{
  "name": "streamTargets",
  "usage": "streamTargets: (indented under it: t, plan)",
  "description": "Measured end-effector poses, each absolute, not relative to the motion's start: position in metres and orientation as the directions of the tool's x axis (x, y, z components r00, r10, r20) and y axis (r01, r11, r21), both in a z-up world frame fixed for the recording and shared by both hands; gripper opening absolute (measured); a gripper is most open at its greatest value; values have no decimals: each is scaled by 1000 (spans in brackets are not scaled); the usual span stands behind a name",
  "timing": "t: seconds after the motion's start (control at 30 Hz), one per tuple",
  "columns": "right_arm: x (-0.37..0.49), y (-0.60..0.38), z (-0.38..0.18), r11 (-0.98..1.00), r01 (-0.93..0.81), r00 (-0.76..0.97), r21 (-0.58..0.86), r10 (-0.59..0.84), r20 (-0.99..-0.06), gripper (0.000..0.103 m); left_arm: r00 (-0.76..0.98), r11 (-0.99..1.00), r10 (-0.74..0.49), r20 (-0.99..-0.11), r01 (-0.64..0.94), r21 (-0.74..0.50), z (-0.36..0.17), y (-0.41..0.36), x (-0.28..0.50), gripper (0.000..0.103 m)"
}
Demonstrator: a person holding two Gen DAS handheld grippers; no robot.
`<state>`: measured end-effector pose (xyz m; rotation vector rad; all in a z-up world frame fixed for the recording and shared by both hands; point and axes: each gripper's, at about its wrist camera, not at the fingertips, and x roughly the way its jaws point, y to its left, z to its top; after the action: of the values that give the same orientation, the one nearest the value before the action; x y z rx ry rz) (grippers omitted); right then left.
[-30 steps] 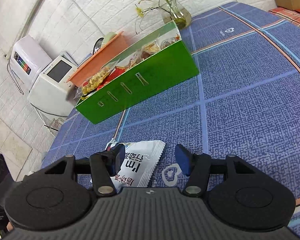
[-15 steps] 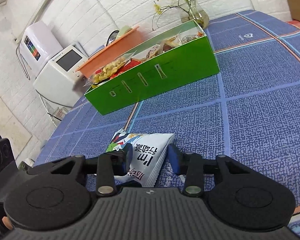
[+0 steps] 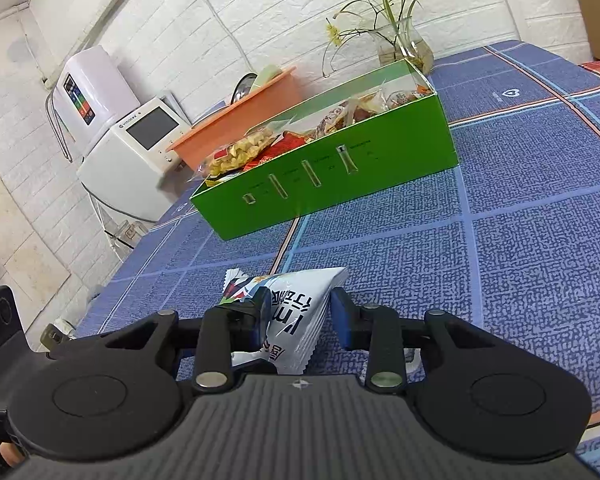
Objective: Organize snacks
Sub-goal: 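Grasp the white 'I'm' snack bag with the left and right grippers together, then carry the white bag over the green box and open both grippers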
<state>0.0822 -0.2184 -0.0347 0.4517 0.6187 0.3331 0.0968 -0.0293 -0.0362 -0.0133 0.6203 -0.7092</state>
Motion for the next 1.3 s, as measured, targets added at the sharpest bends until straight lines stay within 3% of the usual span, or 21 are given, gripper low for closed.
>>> streamTargets:
  t: [0.6,0.83,1.03,1.3]
  plan:
    - [111,-173,-19,829,-311,715,466,527,-460,58,700,857,-495,-514,492,-155,-17,11,95,56]
    - [133,-165,19,816,-379,764,436,542,-351,58,775,871,-467,-426,485,-71,27,15,125,56]
    - [159,-184,56,841,-363,847,402,478,-233,58,809,855,-485,-333,519,17,63,-13,165,56]
    - [201,-203,54,914,-220,936,340,296,-190,59,789,845,-519,-329,531,-59,63,-55,228,56]
